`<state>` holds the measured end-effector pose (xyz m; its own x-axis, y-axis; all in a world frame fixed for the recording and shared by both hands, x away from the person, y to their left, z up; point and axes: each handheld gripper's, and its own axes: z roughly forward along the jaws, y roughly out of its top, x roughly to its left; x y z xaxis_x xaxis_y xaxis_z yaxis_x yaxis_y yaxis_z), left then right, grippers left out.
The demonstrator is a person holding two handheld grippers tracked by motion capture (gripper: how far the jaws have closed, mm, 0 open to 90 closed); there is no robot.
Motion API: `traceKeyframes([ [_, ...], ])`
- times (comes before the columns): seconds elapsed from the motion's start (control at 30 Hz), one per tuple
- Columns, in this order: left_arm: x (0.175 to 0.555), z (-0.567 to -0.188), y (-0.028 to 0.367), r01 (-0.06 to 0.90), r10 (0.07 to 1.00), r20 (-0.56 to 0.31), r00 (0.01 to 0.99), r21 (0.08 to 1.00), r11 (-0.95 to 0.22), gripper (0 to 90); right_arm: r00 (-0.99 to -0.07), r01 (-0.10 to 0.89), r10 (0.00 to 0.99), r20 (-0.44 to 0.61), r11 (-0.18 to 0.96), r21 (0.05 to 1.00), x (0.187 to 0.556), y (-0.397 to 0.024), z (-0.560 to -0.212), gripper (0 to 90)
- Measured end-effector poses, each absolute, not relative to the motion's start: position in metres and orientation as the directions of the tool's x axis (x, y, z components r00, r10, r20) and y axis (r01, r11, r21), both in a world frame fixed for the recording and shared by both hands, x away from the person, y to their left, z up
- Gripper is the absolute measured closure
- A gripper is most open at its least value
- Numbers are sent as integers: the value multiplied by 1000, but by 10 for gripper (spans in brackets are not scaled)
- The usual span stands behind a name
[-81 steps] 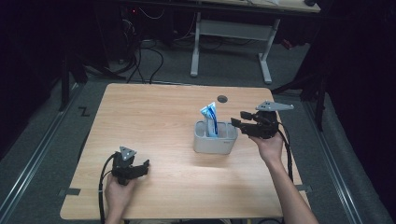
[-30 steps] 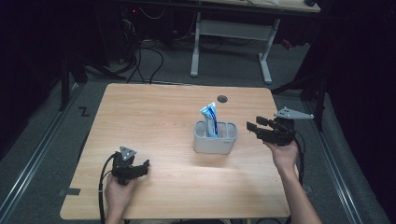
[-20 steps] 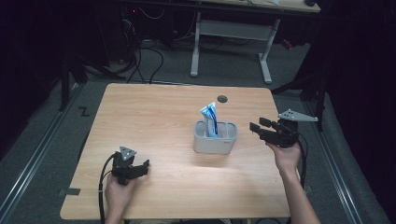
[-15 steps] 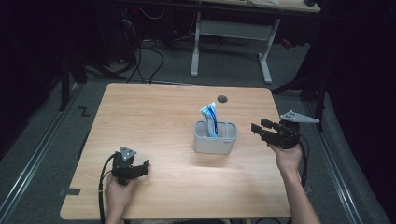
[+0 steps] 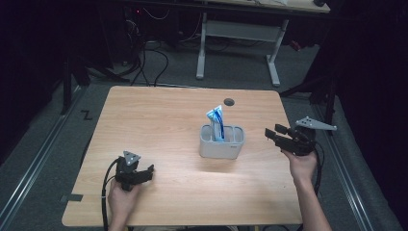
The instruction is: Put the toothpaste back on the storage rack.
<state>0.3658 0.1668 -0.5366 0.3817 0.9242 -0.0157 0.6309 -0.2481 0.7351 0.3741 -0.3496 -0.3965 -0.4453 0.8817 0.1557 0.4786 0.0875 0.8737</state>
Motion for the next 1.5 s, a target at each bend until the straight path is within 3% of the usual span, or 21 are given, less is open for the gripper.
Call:
traceKeyframes([
  [1.5,366,-537,167,631,924,-15,381,735,-248,223,-395,556,894,212,49,830,364,-364,-438,462],
])
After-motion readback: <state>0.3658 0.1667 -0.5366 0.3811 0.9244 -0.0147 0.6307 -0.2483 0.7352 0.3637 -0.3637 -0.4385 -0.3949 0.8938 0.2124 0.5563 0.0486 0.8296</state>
